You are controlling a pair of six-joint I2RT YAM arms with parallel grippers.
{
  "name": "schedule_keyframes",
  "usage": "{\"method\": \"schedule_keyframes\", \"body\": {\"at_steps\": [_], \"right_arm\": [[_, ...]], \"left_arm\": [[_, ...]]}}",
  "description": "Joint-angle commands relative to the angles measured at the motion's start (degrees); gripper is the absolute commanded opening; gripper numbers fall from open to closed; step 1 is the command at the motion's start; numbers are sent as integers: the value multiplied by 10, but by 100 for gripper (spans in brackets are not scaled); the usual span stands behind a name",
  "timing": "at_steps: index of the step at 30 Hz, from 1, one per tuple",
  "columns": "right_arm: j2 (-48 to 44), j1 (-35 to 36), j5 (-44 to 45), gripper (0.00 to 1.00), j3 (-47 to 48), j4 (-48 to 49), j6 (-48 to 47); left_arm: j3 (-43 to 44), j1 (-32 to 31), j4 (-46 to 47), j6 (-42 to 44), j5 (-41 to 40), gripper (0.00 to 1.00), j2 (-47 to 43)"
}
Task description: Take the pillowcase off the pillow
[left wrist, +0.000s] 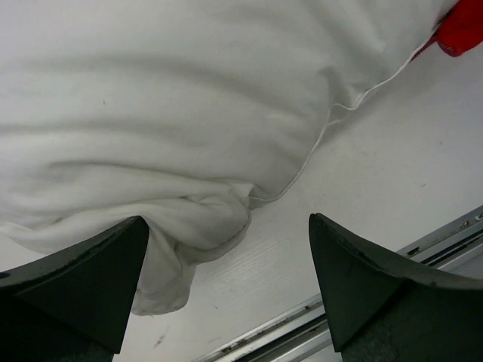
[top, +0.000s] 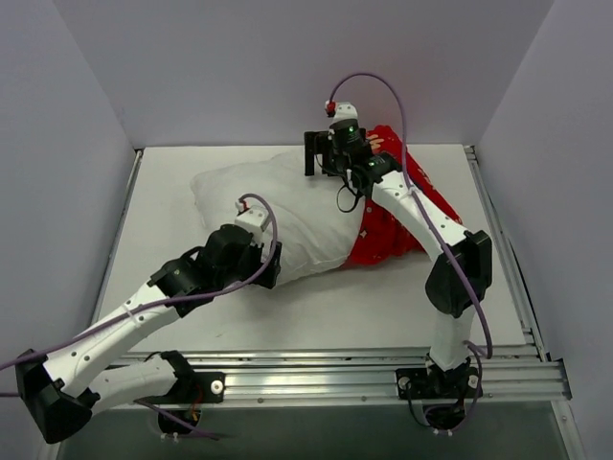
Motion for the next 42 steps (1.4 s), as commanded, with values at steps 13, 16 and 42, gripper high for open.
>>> {"method": "schedule_keyframes", "body": {"at_steps": [13, 16, 42], "right_arm": [[-303, -101, 20, 100, -184, -17, 94], [-347, -129, 30, 100, -228, -13, 113], [-445, -154, -1, 100, -373, -30, 125]], "left_arm": [[212, -185, -81, 223, -170, 94, 108], [200, -221, -11, 282, -207, 94, 162], [154, -228, 277, 326, -342, 94, 539]]}}
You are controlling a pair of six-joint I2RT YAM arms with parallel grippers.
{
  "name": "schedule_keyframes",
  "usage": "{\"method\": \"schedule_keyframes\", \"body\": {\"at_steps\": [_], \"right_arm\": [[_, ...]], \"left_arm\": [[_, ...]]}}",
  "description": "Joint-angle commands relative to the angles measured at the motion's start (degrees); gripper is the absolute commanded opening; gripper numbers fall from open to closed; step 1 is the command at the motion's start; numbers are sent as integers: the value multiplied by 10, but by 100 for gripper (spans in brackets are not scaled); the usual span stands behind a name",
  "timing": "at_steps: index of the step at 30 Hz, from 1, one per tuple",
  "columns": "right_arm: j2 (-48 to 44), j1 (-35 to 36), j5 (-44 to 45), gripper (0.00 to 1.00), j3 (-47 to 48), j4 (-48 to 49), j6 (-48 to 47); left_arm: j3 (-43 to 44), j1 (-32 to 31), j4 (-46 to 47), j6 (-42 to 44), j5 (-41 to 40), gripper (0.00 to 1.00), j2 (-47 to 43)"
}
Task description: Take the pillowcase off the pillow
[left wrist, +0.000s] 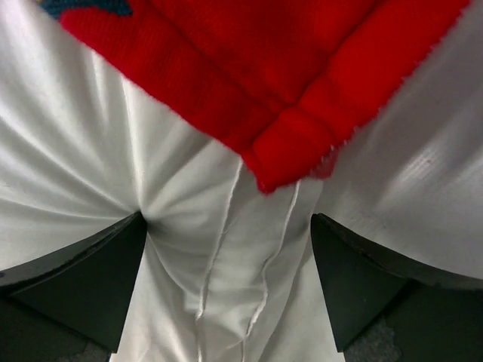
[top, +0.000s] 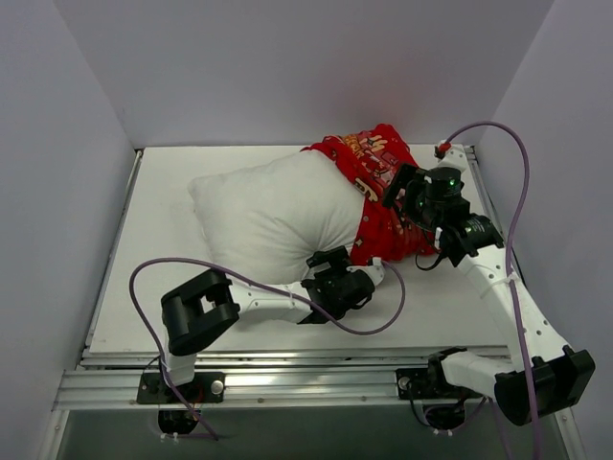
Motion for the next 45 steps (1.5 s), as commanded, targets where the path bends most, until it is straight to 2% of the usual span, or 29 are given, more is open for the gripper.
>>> {"method": "schedule_keyframes", "body": {"at_steps": [1, 2, 4, 5, 7, 8, 9, 12, 16, 21, 24, 31, 40, 43, 45], "right_arm": [[-20, -5, -5, 100, -8, 14, -2], [-23, -5, -5, 100, -9, 14, -2], [-30, -7, -6, 99, -14, 15, -3], [-33, -7, -6, 99, -19, 15, -4], [-42, -8, -4, 97, -23, 11, -8], [-45, -8, 0, 96, -25, 10, -9], [-47, -7, 2, 95, -30, 3, -9], [-60, -8, 10, 94, -41, -10, -10], [-77, -9, 28, 92, -52, -35, -9], [-99, -9, 47, 88, -57, -64, -10], [-103, -8, 36, 86, -52, -66, -24], [-86, 8, -30, 78, -30, -33, -49], [4, 87, 1, 75, 16, 11, -45], [28, 89, 51, 68, 8, 28, -33], [39, 86, 89, 51, 10, 23, -28]], "left_arm": [[2, 28, 1, -58, 15, 98, 33], [5, 37, -3, -74, 18, 92, 37], [12, 44, -13, -89, 23, 72, 43], [13, 51, -13, -100, 24, 50, 44], [15, 54, -17, -109, 28, 28, 34], [16, 55, -21, -113, 30, 5, 28], [17, 57, -24, -114, 29, 3, 16], [36, 60, -58, -126, 31, 2, -21], [95, 65, -153, -135, 37, 2, -84], [248, 90, -311, -147, 40, 2, -126], [320, 102, -363, -139, 43, 2, -136], [422, 122, -440, -142, 40, 2, -133], [444, 129, -466, -153, 49, 2, -133], [444, 133, -467, -172, 52, 2, -144], [444, 138, -473, -172, 49, 2, -156]]}}
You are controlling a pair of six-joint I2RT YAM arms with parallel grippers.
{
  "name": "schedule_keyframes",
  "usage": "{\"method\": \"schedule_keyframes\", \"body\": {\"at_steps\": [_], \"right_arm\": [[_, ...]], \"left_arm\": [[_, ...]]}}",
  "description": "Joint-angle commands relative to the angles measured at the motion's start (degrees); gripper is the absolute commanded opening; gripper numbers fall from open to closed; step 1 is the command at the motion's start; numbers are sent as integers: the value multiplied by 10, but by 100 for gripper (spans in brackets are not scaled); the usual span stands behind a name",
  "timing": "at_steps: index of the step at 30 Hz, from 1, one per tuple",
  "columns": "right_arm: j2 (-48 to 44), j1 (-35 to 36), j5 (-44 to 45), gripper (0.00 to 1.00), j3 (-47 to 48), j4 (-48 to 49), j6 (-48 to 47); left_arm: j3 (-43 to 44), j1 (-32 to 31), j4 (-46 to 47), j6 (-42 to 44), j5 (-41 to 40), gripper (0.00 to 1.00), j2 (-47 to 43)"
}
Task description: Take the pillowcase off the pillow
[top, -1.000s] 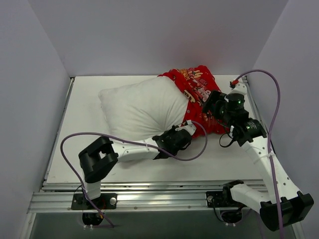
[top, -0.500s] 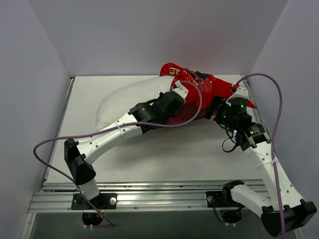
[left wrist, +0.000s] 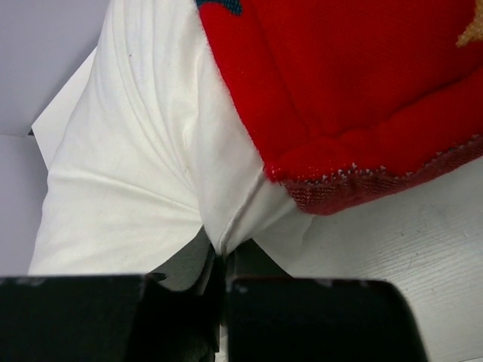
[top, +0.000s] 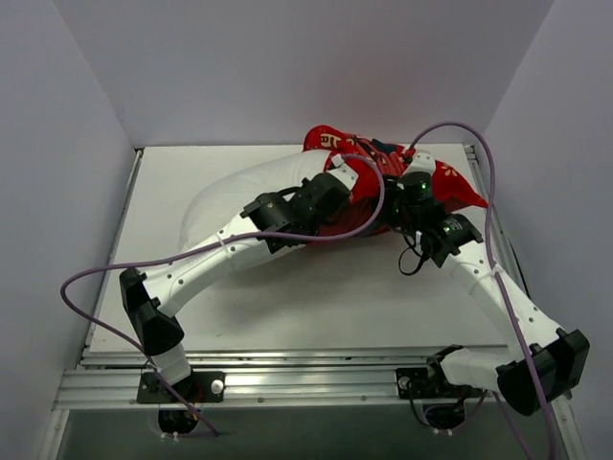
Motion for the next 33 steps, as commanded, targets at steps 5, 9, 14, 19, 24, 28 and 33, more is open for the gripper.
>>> {"method": "schedule_keyframes", "body": {"at_steps": [5, 9, 14, 19, 24, 28, 33], "right_arm": [[34, -48, 167, 0, 45, -12, 27], [52, -121, 197, 0, 96, -32, 47], [92, -217, 231, 0, 202, -79, 54], [102, -283, 237, 0, 307, -97, 54], [136, -359, 232, 0, 412, -134, 36], [151, -389, 206, 0, 476, -155, 24], [149, -389, 172, 0, 526, -153, 3]], "left_arm": [[39, 39, -11, -18, -49, 2, -88], [16, 78, -37, -24, -53, 2, -124], [27, 116, -71, -20, -73, 2, -156], [37, 162, -104, -9, -83, 2, -194], [37, 204, -125, -6, -69, 2, -235], [46, 241, -155, -18, 6, 2, -250], [55, 251, -178, -47, 94, 2, -254]]}}
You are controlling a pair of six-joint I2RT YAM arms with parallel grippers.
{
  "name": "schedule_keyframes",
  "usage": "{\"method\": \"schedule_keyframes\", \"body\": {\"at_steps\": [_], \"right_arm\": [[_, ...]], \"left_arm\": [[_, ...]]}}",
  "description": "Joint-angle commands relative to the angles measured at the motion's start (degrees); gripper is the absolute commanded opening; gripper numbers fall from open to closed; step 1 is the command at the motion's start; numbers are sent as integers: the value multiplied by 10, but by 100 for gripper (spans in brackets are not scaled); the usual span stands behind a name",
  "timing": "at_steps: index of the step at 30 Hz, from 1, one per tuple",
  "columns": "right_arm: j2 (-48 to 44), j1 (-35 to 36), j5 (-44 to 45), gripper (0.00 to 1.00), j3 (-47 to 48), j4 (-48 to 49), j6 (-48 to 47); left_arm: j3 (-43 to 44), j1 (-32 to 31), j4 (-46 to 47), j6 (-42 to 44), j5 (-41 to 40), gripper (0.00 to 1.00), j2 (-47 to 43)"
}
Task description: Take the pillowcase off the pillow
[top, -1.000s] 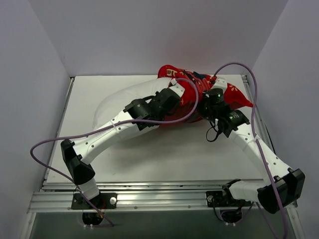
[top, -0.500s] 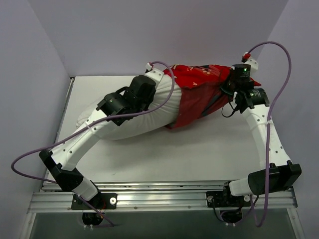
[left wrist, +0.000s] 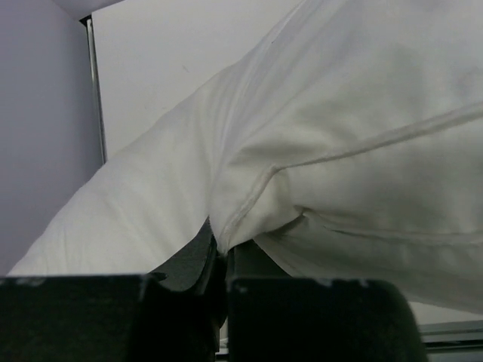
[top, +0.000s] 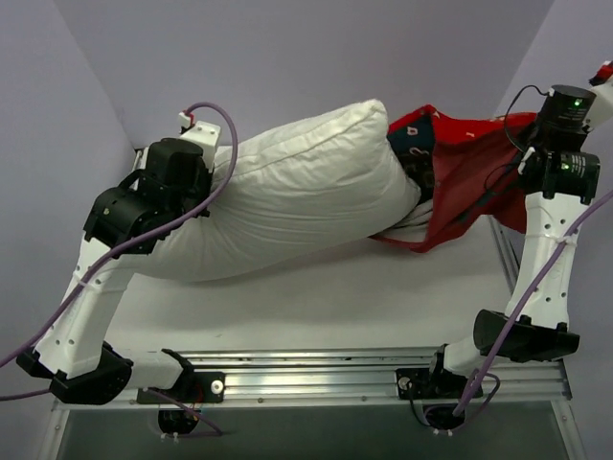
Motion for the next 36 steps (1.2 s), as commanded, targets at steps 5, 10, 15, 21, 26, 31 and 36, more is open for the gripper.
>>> {"method": "schedule_keyframes", "body": {"at_steps": [5, 10, 15, 21, 26, 31, 36], "right_arm": [[-21, -14, 2, 0, 23, 102, -44], [-8, -13, -110, 0, -12, 159, -51], [46, -4, -157, 0, 22, 206, -36], [86, 26, -172, 0, 24, 320, -17], [118, 99, -172, 0, -31, 399, -38], [181, 137, -202, 0, -79, 376, -34], [241, 190, -212, 0, -119, 277, -24]], "left_arm": [[25, 28, -15, -18, 2, 2, -21], [56, 30, 0, -19, 14, 2, 19], [105, 53, 45, -17, 38, 2, 84], [193, 118, 77, -63, 74, 2, 172], [156, 181, 115, -130, 65, 2, 199], [40, 283, 176, -174, 114, 2, 197], [-53, 319, 213, -181, 163, 25, 217]]}}
